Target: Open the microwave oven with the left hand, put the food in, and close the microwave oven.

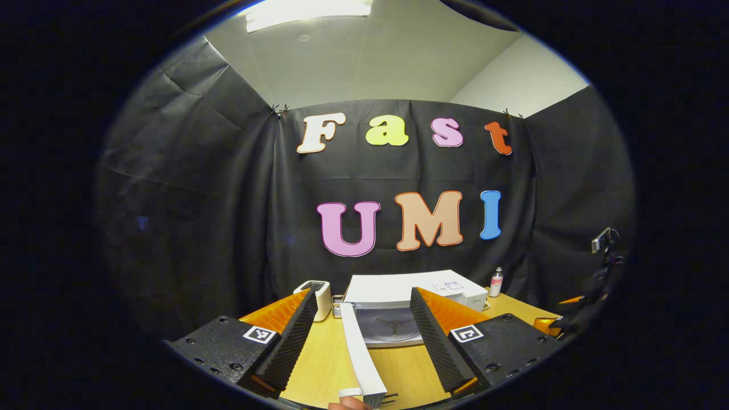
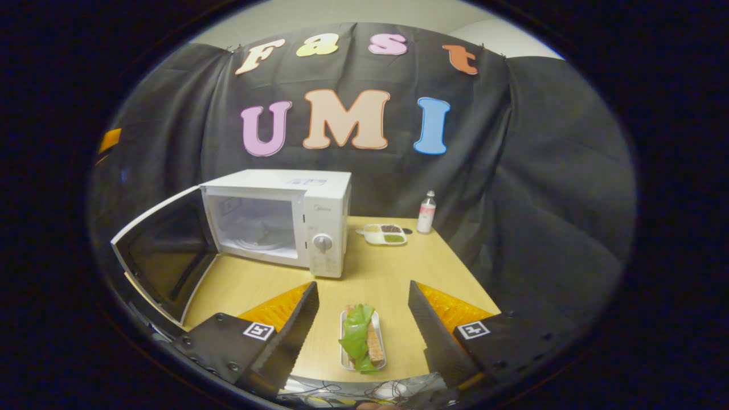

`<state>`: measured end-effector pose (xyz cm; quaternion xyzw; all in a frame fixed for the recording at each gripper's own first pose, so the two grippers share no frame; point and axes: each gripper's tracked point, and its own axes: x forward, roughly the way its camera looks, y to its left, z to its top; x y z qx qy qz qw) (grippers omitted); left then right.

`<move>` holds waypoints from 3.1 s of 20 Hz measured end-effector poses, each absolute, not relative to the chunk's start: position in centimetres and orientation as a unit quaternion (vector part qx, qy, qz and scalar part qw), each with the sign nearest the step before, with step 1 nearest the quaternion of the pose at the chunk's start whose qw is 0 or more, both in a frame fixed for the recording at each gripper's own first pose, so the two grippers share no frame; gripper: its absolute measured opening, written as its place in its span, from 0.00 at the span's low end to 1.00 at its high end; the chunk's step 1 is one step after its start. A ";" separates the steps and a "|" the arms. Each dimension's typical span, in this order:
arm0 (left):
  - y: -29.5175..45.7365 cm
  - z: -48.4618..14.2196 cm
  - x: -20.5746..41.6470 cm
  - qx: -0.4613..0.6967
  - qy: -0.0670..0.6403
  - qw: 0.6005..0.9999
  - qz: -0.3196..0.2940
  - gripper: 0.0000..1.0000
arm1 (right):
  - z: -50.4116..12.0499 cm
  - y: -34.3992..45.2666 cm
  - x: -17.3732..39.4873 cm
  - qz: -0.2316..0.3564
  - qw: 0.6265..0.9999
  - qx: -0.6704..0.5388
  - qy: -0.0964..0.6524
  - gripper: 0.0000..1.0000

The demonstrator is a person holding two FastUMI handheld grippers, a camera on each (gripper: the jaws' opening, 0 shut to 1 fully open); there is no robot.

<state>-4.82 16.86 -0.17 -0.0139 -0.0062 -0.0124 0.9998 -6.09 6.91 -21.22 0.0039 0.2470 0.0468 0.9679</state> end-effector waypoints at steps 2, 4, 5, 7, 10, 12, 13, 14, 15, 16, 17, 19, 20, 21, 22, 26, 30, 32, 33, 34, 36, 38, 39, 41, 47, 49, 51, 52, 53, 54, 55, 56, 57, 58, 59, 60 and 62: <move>16.8 -0.3 -4.6 -0.017 -0.001 1.000 -0.011 0.95 | -23.2 6.7 -6.1 0.047 0.964 -0.007 0.262 0.98; 16.7 -0.3 -4.6 -0.015 -0.001 1.000 -0.011 0.94 | -25.0 6.9 -6.2 0.048 0.959 0.004 0.281 1.00; 16.6 -0.4 -4.6 -0.012 0.000 1.000 -0.011 0.95 | -25.9 6.9 -6.2 0.044 0.956 0.009 0.290 1.00; 16.5 -0.6 -4.6 -0.011 0.002 1.000 -0.012 0.94 | -27.5 6.8 -6.3 0.041 0.951 0.016 0.306 0.98; 16.5 -1.2 -4.7 -0.018 0.009 1.000 -0.010 0.95 | -29.7 6.8 -6.3 0.041 0.942 0.024 0.331 0.99; 16.9 -1.7 -4.8 -0.018 0.014 1.000 -0.007 0.96 | -31.0 6.3 -6.5 0.032 0.937 0.024 0.347 0.98; 17.1 -1.7 -4.8 -0.017 0.015 1.000 -0.006 0.96 | -31.5 6.4 -6.4 0.031 0.934 0.024 0.354 1.00; 17.2 -1.7 -4.8 -0.018 0.016 1.000 -0.005 0.96 | -32.1 6.5 -6.5 0.031 0.932 0.023 0.360 0.98; 17.3 -1.9 -4.9 -0.021 0.018 1.000 -0.004 0.95 | -32.7 6.7 -6.6 0.033 0.929 0.022 0.367 0.98; 17.4 -2.1 -4.8 -0.025 0.022 0.999 -0.003 0.95 | -33.2 6.7 -6.7 0.035 0.927 0.020 0.373 0.99; 17.5 -2.3 -4.7 -0.029 0.026 0.999 -0.001 0.95 | -33.7 6.8 -6.7 0.035 0.925 0.017 0.378 0.98; 17.7 -2.8 -4.6 -0.035 0.031 0.999 0.002 0.95 | -34.5 6.8 -6.9 0.034 0.922 0.011 0.385 1.00; 18.0 -3.1 -4.8 -0.034 0.034 0.999 0.005 0.96 | -34.8 6.8 -6.8 0.034 0.921 0.009 0.388 0.94; 18.2 -3.4 -4.9 -0.030 0.038 0.999 0.007 0.96 | -35.2 6.9 -6.8 0.035 0.920 0.006 0.390 0.90; 18.5 -3.7 -4.8 -0.027 0.041 0.999 0.011 0.94 | -35.7 6.9 -6.7 0.036 0.919 0.004 0.394 0.83; 18.6 -4.5 -5.1 -0.031 0.052 0.998 0.013 0.94 | -36.6 7.6 -6.8 0.043 0.914 -0.002 0.403 0.55; 18.9 -5.0 -5.1 -0.033 0.059 0.998 0.015 0.96 | -36.3 8.3 -6.7 0.054 0.912 -0.017 0.406 0.50; 19.1 -5.1 -5.3 -0.030 0.058 0.998 0.015 0.96 | -36.2 8.2 -6.5 0.055 0.911 -0.017 0.409 0.50; 19.2 -5.1 -5.4 -0.028 0.057 0.998 0.015 0.94 | -36.0 8.2 -6.4 0.056 0.911 -0.014 0.410 0.50; 19.2 -5.2 -5.5 -0.027 0.058 0.998 0.015 0.96 | -36.0 8.4 -6.4 0.059 0.909 -0.009 0.411 0.49; 19.4 -5.4 -5.7 -0.025 0.059 0.998 0.015 0.96 | -35.8 8.4 -6.2 0.063 0.910 -0.012 0.410 0.49; 19.6 -5.6 -5.8 -0.025 0.059 0.998 0.017 0.96 | -35.5 8.3 -6.0 0.065 0.910 -0.017 0.408 0.49; 19.8 -5.5 -5.8 -0.026 0.058 0.998 0.019 0.96 | -35.1 8.3 -5.8 0.065 0.912 -0.017 0.406 0.49; 20.5 -5.5 -5.9 -0.026 0.055 0.998 0.027 0.96 | -34.2 8.3 -5.4 0.066 0.915 -0.012 0.398 0.49; 22.2 -5.9 -6.3 -0.033 0.055 0.997 0.044 0.95 | -30.2 10.9 -3.1 0.070 0.929 0.020 0.362 0.43; 22.7 -5.8 -6.6 -0.030 0.053 0.997 0.048 0.93 | -29.2 13.0 -2.5 0.078 0.928 0.062 0.360 0.43; 22.7 -5.4 -6.6 -0.021 0.046 0.998 0.049 0.95 | -28.4 15.9 -1.8 0.095 0.921 0.115 0.361 0.43; 22.9 -5.1 -6.6 -0.011 0.043 0.998 0.051 0.95 | -27.8 17.4 -1.5 0.102 0.916 0.143 0.361 0.43; 23.0 -4.9 -6.5 -0.004 0.039 0.998 0.054 0.95 | -27.5 18.6 -1.1 0.105 0.911 0.167 0.361 0.43; 23.0 -4.5 -6.4 0.001 0.036 0.998 0.055 0.93 | -27.2 20.2 -0.7 0.110 0.904 0.198 0.363 0.43; 22.9 -4.3 -6.3 0.002 0.033 0.998 0.055 0.93 | -26.9 21.5 -0.4 0.110 0.896 0.226 0.367 0.43; 22.7 -4.0 -6.2 0.003 0.031 0.998 0.053 0.96 | -26.9 23.0 -0.1 0.110 0.885 0.258 0.372 0.43; 22.6 -4.0 -6.1 0.004 0.032 0.998 0.051 0.94 | -27.0 24.3 0.4 0.104 0.872 0.290 0.381 0.43; 22.3 -3.8 -6.2 0.006 0.029 0.998 0.049 0.96 | -27.1 25.7 0.9 0.098 0.858 0.324 0.387 0.43; 22.1 -3.4 -6.3 0.007 0.025 0.999 0.046 0.94 | -26.9 26.9 1.5 0.091 0.843 0.357 0.391 0.43; 21.9 -3.4 -6.4 0.007 0.025 0.999 0.042 0.96 | -26.7 28.2 2.0 0.086 0.829 0.389 0.393 0.43; 21.7 -3.7 -6.6 0.007 0.029 0.999 0.040 0.94 | -26.7 30.7 3.1 0.079 0.802 0.436 0.400 0.44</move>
